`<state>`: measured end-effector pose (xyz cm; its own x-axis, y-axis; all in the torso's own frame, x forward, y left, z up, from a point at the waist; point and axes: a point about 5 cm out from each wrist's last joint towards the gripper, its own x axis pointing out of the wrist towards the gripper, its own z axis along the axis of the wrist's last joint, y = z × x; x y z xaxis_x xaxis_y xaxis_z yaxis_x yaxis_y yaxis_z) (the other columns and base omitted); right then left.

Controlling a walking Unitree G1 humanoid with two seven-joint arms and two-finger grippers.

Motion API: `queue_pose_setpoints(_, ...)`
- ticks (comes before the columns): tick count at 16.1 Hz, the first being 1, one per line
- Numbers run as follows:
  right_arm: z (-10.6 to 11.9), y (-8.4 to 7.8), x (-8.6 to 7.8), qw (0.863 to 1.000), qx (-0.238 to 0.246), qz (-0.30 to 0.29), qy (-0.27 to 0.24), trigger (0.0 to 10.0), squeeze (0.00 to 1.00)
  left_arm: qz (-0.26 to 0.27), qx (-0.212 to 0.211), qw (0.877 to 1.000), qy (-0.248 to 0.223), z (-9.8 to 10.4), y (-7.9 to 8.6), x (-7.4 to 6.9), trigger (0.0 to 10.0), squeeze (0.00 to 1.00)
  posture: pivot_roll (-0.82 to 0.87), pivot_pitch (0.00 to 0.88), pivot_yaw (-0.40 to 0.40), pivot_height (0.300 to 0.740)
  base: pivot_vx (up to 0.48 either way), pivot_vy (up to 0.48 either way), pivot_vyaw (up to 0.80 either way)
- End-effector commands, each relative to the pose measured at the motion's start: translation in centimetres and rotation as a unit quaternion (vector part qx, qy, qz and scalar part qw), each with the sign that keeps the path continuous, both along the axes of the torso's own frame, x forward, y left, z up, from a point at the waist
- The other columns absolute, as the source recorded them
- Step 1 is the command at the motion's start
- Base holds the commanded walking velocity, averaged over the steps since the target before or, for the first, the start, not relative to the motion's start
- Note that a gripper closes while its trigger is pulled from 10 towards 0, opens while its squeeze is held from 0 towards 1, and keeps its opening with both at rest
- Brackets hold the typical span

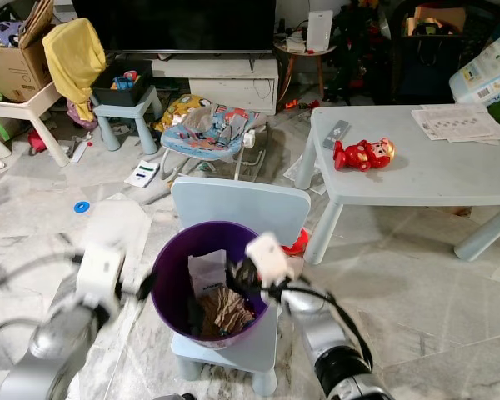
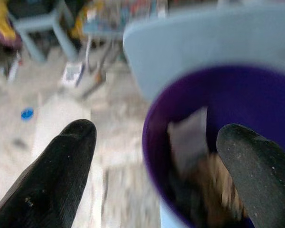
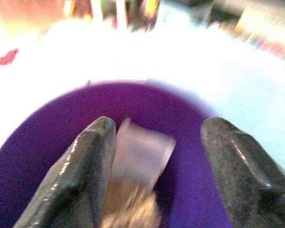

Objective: Picking trash to rubbish bin

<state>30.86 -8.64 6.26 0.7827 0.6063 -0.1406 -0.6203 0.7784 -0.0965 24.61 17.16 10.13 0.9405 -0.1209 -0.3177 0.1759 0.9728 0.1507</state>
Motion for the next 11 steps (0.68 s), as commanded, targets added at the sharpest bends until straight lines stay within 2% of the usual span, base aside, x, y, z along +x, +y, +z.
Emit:
queue_pose_setpoints(1, 0.9, -0.6, 0.2, 0.999, 0.018, -0.025, -0.025, 10.0, 1.00, 0.008, 0.005, 1.000, -0.012, 0.3, 0.2, 0.2, 10.0, 1.00, 0.08, 0.088, -0.002, 0.740, 0.000, 0.000, 0.00)
queue_pose_setpoints(2, 2.9, -1.5, 0.7, 0.994, 0.030, -0.070, -0.078, 10.0, 1.00, 0.030, -0.002, 0.997, -0.065, 1.7, 0.3, 1.4, 10.0, 1.00, 0.06, 0.093, 0.011, 0.740, 0.000, 0.000, 0.00)
queue_pose_setpoints(4, 5.3, -3.1, 0.9, 0.984, 0.053, -0.120, -0.122, 10.0, 1.00, 0.051, -0.008, 0.990, -0.135, 3.6, 0.3, 2.6, 10.0, 1.00, 0.03, 0.086, 0.022, 0.740, 0.000, 0.000, 0.00)
queue_pose_setpoints(5, 6.9, -4.7, 0.7, 0.974, 0.067, -0.157, -0.149, 10.0, 1.00, 0.044, -0.021, 0.985, -0.167, 4.8, -0.2, 3.2, 10.0, 1.00, 0.03, 0.081, 0.020, 0.740, 0.000, 0.000, 0.00)
queue_pose_setpoints(9, 9.4, -7.5, -0.4, 0.958, 0.083, -0.204, -0.185, 10.0, 1.00, 0.046, -0.032, 0.979, -0.195, 6.1, -0.6, 3.7, 10.0, 1.00, 0.02, 0.072, 0.030, 0.740, 0.000, 0.000, 0.00)
queue_pose_setpoints(10, 9.9, -8.0, -0.7, 0.954, 0.084, -0.216, -0.189, 10.0, 1.00, 0.048, -0.035, 0.977, -0.202, 6.2, -0.6, 3.8, 10.0, 0.31, 0.01, 0.071, 0.030, 0.740, 0.000, 0.000, 0.00)
queue_pose_setpoints(11, 10.2, -8.5, -0.8, 0.951, 0.088, -0.234, -0.184, 10.0, 1.00, 0.052, -0.041, 0.976, -0.209, 6.3, -0.7, 4.1, 10.0, 0.00, 0.00, 0.069, 0.030, 0.740, 0.000, 0.000, 0.00)
